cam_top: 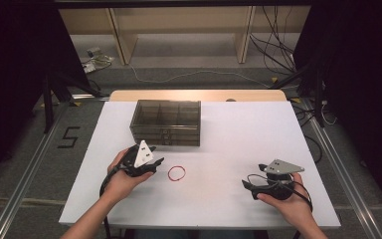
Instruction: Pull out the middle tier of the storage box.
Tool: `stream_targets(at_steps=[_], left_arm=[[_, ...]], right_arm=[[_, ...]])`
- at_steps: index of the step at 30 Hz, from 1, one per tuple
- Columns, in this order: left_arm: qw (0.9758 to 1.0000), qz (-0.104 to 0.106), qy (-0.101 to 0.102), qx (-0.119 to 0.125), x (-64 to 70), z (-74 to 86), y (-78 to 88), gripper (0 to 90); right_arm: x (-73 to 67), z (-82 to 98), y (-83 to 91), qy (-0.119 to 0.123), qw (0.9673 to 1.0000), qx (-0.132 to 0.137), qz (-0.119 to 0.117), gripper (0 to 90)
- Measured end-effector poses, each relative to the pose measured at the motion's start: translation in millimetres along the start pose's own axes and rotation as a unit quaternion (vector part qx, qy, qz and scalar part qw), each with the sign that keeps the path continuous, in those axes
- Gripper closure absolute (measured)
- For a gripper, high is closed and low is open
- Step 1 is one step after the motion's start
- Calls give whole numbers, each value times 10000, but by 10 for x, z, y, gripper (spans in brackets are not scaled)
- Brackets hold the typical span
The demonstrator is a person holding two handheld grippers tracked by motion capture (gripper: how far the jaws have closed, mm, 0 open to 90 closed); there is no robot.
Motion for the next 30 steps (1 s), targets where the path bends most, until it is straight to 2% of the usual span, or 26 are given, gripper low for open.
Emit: stream_targets(at_steps=[2, 5, 7, 10, 17, 19, 20, 21, 22, 23, 25, 29, 30], left_arm=[[9994, -130, -313, -1, 3, -30, -46, 545], [9971, -317, -683, -63, 18, -51, -122, 578], [9961, -351, -812, -56, 28, -64, -161, 590], [9932, -478, -1061, -30, 38, -94, -204, 611], [9851, -729, -1555, -19, 67, -159, -346, 625], [9816, -816, -1724, -49, 80, -164, -386, 630], [9816, -816, -1724, -49, 80, -164, -386, 633], [9776, -914, -1897, -69, 91, -172, -415, 639], [9776, -914, -1897, -69, 91, -172, -415, 643], [9732, -1021, -2059, -106, 93, -187, -428, 650], [9715, -1071, -2110, -113, 96, -192, -455, 657], [9652, -1198, -2318, -155, 114, -186, -503, 672], [9628, -1220, -2404, -172, 121, -189, -510, 676]], right_arm=[[0, 2, 1, 2, 10000, -5, -8, 166], [-7, -3, -4, 13, 10000, -2, -27, 166], [-13, -5, -10, 26, 10000, -17, -44, 166], [-21, -6, -18, 20, 10000, -12, -42, 166], [-26, -7, -25, 45, 10000, -40, -68, 166], [-28, -7, -25, 42, 10000, -40, -75, 166], [-28, -7, -25, 42, 10000, -40, -75, 166], [-26, -6, -28, 40, 10000, -30, -77, 166], [-26, -6, -28, 40, 10000, -30, -77, 166], [-26, -5, -29, 36, 9999, -35, -87, 166], [-26, -5, -30, 36, 9999, -37, -99, 166], [-31, -4, -31, 29, 9999, -40, -111, 166], [-31, -4, -31, 27, 9999, -40, -114, 166]])
Point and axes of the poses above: each handheld gripper's, and its own axes: y roughly backward along the jaws, z roughly out of its underside, x roughly to its right, the point moved 1 cm from there along -y, roughly forward along the jaws, and after that the axes turned 4 degrees about -z, right-handed, at the moved point
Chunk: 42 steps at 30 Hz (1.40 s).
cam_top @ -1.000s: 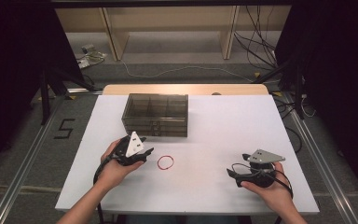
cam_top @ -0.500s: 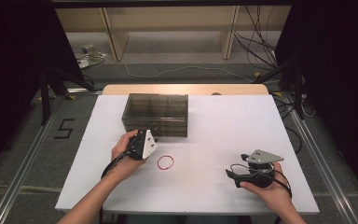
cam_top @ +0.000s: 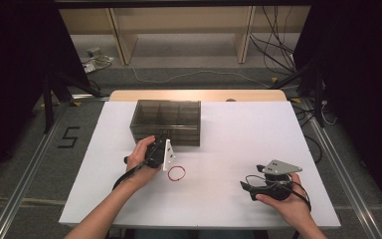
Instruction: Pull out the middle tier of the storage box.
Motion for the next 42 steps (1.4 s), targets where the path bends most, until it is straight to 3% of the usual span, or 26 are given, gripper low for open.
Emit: stream_targets(at_steps=[5, 9, 14, 18, 27, 42], left_arm=[[9992, -114, -360, -100, 41, -28, -29, 694], [9984, -275, -463, -143, 56, -27, -57, 713], [9970, -315, -660, -238, 84, -26, -81, 724], [9966, -354, -702, -266, 95, -32, -87, 735], [9929, -474, -1036, -330, 144, -49, -104, 778], [9918, -518, -1115, -347, 156, -48, -103, 784]], right_arm=[[3, 1, -1, -16, 10000, -6, -17, 166], [9, 3, 0, -24, 10000, 7, -27, 166], [12, 2, 1, -30, 10000, 0, -43, 166], [11, 2, 1, -31, 10000, -2, -42, 166], [9, 3, 3, -26, 10000, 17, -54, 166], [12, 3, 2, -26, 10000, -4, -53, 166]])
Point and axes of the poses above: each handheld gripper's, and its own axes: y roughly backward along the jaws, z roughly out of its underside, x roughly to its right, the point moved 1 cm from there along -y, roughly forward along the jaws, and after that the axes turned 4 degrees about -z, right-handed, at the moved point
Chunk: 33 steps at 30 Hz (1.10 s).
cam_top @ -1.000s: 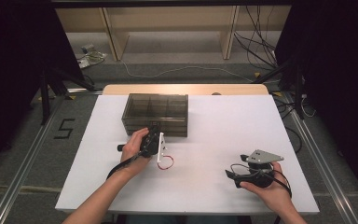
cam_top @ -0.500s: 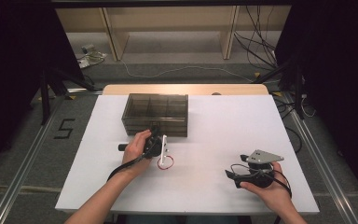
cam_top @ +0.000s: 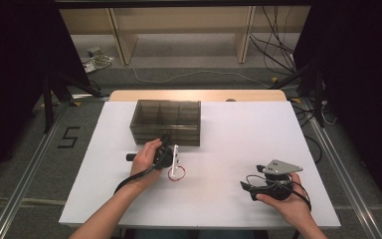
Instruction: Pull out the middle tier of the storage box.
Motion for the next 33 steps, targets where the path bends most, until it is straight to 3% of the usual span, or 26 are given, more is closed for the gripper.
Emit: stream_targets(at_steps=[15, 21, 33], left_arm=[[9999, -32, -98, -16, 8, -5, 3, 790], [10000, -40, -51, 8, 9, -1, 6, 783], [9998, -95, -188, -3, 23, -3, 2, 791]], right_arm=[[1, 0, 1, 4, 10000, -1, -3, 166], [1, 2, 3, -3, 10000, 11, -5, 166], [2, 2, 5, 1, 10000, 14, -14, 166]])
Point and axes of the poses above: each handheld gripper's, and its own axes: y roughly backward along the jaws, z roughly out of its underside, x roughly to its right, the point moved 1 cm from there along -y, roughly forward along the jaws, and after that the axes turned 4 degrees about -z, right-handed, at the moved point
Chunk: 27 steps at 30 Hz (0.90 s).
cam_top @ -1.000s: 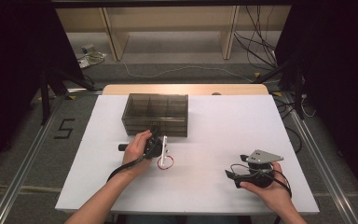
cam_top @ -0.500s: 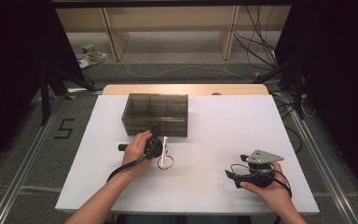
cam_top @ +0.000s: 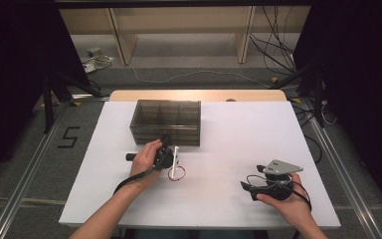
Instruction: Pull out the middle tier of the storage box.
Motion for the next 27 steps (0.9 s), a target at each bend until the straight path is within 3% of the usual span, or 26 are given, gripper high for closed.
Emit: stream_targets(at_steps=[27], left_arm=[[9998, 166, 74, 9, -46, -4, 61, 801]], right_arm=[[1, -3, -1, -19, 10000, 18, 12, 166]])
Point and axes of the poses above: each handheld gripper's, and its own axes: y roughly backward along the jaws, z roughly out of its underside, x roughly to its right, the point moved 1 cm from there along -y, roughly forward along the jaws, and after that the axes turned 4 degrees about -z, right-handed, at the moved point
